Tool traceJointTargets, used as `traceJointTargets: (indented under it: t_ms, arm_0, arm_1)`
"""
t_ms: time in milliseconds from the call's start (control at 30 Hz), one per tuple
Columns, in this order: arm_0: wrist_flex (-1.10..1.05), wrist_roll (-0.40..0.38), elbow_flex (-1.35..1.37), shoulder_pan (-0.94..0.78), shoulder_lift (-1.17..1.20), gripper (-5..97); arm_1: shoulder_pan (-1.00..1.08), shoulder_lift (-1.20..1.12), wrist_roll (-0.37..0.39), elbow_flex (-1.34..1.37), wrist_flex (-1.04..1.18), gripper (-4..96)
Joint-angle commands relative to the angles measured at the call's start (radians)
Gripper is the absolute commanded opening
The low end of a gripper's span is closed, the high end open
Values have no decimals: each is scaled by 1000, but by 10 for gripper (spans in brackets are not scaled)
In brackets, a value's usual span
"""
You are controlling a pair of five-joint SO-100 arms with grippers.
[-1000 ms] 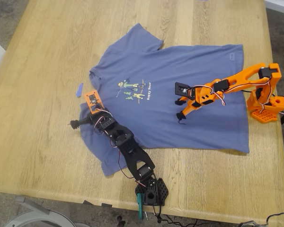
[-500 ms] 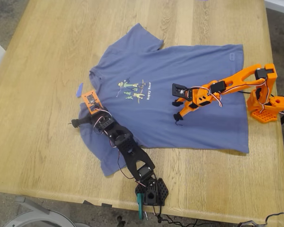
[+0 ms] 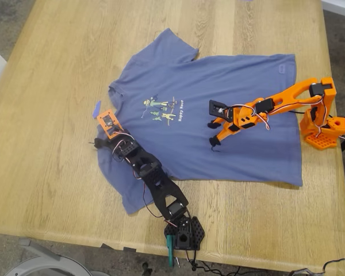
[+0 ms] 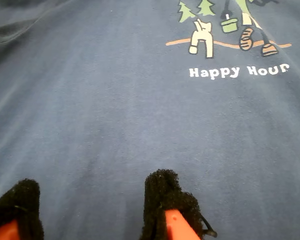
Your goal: Fold a T-shirt
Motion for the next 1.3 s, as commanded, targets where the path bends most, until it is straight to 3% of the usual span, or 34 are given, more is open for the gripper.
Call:
traceJointTargets:
  t_ms: [0,367,1267]
  arm_0:
    - [52,-21,-12,-66,-14,301]
    - [72,-29,-12,-77,-9,3]
    - [60,-64,2,41,0,-1]
  arm_1:
    - [5,14,9,-18,-21,313]
    - [-5,-2,12,-32,-11,310]
    - [-5,-35,31,-28,-9,295]
